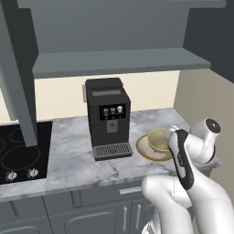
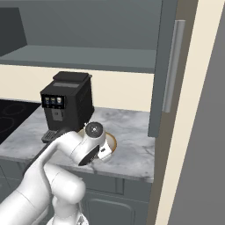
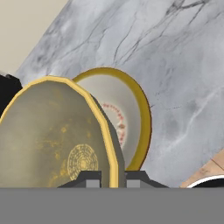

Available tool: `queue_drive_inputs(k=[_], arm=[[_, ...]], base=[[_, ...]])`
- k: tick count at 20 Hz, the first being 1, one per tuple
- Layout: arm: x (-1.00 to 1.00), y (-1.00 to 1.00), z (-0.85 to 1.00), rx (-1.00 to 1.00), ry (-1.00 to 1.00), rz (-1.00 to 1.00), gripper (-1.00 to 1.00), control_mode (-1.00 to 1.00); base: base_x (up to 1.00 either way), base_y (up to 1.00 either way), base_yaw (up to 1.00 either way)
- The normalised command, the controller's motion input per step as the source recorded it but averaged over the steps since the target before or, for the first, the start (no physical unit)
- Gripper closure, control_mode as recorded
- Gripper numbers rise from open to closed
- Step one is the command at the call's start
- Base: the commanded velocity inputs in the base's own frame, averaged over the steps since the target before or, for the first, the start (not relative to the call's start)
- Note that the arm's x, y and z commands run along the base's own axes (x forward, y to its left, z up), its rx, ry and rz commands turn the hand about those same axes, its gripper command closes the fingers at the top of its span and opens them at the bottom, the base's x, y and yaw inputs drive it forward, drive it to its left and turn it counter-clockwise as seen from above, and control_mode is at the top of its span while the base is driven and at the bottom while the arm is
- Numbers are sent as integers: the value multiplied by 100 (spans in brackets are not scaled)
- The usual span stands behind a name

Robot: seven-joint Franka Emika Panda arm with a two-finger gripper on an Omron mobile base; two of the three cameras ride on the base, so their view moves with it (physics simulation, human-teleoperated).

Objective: Pick up the bowls on the counter and stack them on top of one another in the open cabinet. Place the smaller bowl on top of the larger bowl.

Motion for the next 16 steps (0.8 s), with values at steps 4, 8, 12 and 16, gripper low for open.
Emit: queue_drive_inputs(k=[4,8,12,16], arm=[[8,0,-23,0,0,0,100,-100],[8,0,-22,0,0,0,100,-100],[9,5,-24,0,1,0,100,-100],[11,12,-28,-2,1,0,100,-100]], base=[[0,0,0],[0,0,0],[0,0,0],[0,0,0]])
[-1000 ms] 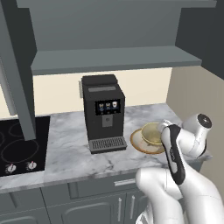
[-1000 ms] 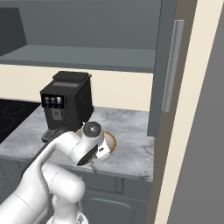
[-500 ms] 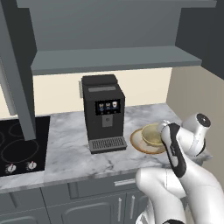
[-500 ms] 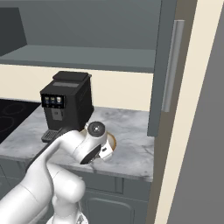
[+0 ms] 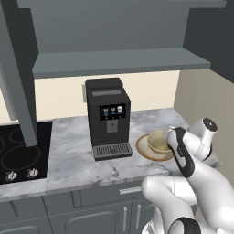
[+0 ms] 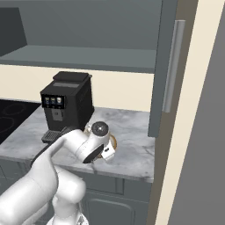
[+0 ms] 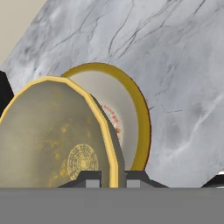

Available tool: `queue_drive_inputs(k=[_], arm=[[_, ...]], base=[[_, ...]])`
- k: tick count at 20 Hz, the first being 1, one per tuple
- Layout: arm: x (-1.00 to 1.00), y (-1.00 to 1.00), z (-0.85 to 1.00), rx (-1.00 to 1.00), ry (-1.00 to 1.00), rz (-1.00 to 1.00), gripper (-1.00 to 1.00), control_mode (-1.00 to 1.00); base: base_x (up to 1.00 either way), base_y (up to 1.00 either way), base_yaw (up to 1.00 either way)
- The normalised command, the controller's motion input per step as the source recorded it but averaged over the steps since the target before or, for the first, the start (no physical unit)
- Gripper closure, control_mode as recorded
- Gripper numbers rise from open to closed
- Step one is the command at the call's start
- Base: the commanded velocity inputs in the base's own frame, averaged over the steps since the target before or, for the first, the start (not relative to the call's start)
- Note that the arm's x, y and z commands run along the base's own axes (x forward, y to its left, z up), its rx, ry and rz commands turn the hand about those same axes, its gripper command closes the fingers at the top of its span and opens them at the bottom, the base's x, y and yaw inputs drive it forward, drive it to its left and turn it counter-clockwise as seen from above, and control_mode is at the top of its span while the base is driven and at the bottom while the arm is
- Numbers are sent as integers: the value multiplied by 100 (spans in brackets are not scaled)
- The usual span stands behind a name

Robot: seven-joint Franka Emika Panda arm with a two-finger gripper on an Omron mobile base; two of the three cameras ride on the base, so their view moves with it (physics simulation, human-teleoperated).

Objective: Pick up the bowls on the counter and stack them on top of one another in the open cabinet. Place the smaller bowl on top of the larger bowl.

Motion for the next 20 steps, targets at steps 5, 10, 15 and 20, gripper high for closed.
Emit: queue_drive_inputs(k=[5,10,15,20], arm=[[12,17,-27,-4,1,0,100,-100],[9,14,-29,-4,0,0,100,-100],[5,9,-34,-4,0,0,100,-100],[6,8,-35,-4,0,0,100,-100]], base=[[0,0,0],[0,0,0],[0,0,0],[0,0,0]])
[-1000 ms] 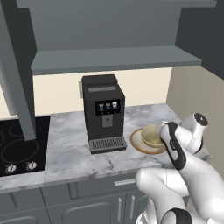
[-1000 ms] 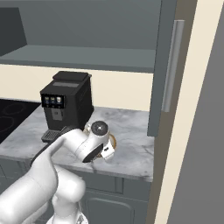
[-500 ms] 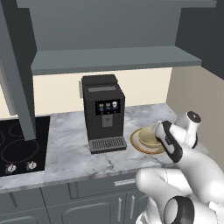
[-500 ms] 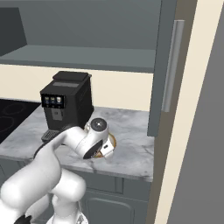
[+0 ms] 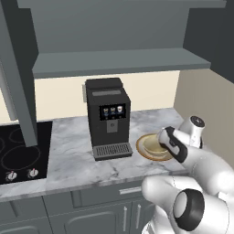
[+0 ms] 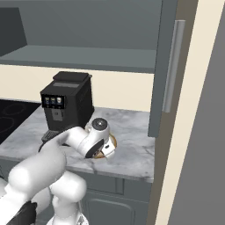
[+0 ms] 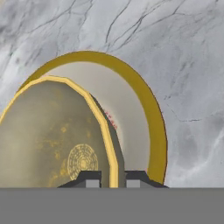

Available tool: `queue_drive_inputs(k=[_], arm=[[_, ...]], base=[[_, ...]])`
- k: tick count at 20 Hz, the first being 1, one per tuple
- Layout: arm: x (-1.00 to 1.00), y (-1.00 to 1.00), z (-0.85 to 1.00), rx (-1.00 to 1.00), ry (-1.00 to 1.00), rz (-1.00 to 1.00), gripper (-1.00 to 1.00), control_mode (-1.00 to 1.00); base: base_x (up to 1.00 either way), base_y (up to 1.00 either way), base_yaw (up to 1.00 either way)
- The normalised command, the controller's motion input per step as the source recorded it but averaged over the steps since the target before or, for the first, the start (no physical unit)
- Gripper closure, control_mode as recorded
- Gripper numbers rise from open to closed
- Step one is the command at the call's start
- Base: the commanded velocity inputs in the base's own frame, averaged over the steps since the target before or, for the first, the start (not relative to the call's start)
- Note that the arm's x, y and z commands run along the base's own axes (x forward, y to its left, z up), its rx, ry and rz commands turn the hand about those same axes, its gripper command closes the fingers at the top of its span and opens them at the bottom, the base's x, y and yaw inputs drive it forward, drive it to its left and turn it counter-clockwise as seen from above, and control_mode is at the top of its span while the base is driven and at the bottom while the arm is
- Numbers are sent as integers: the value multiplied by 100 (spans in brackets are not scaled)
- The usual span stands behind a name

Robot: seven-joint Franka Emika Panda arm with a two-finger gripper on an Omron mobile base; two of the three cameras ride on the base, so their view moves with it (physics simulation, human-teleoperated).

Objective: Pick up the bowls on the counter and stack them on top of one another in the open cabinet. Place the smaller bowl on top of the larger bowl.

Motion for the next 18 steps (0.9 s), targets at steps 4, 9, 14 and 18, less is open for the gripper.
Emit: queue_drive_inputs(k=[4,9,14,18], arm=[[7,8,-37,-3,0,0,100,-100],[7,7,-37,-2,0,0,100,-100],[4,9,-28,-1,0,0,100,-100],[0,8,-9,0,1,0,-100,-100]], base=[[0,0,0],[0,0,0],[0,0,0],[0,0,0]])
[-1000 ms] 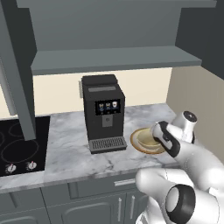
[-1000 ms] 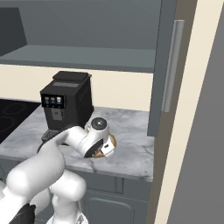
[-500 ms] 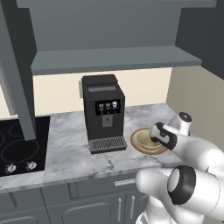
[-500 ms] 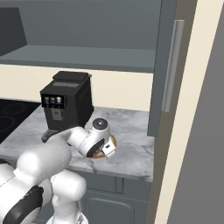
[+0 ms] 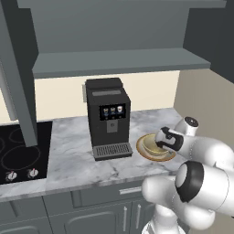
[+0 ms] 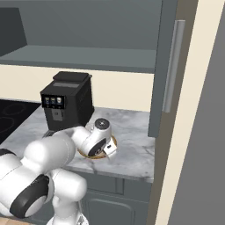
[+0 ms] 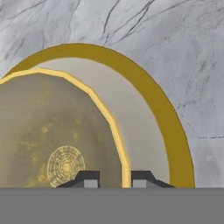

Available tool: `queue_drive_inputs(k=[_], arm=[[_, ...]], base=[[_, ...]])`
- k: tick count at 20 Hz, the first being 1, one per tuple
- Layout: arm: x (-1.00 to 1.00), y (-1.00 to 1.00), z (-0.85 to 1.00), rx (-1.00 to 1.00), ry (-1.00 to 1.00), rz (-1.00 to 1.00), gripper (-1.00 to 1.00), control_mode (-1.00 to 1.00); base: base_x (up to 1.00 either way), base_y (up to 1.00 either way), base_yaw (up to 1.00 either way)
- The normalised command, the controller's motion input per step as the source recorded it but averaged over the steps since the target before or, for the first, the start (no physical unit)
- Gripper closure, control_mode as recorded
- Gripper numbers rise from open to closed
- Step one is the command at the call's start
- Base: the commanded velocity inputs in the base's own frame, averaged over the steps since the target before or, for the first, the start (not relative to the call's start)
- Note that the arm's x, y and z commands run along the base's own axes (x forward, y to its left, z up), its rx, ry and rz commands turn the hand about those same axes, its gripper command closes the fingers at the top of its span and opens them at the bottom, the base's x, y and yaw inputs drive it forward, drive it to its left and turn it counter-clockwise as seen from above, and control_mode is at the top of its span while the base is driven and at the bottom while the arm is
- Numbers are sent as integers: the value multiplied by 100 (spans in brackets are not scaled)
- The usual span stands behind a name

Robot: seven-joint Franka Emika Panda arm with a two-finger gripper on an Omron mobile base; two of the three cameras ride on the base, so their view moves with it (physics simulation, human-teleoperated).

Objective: Pick up the bowls on the counter and stack them on top of one another in the open cabinet. Place the smaller bowl on top of the larger bowl.

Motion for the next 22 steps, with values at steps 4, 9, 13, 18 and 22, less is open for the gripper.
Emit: queue_drive_inputs(k=[4,9,13,18,22], arm=[[0,0,11,0,6,0,-100,-100],[0,0,30,0,9,0,-100,-100],[0,0,27,0,6,0,-100,-100],[0,3,16,0,2,0,-100,-100],[-9,-5,14,0,1,0,-100,-100]], base=[[0,0,0],[0,0,0],[0,0,0],[0,0,0],[0,0,0]])
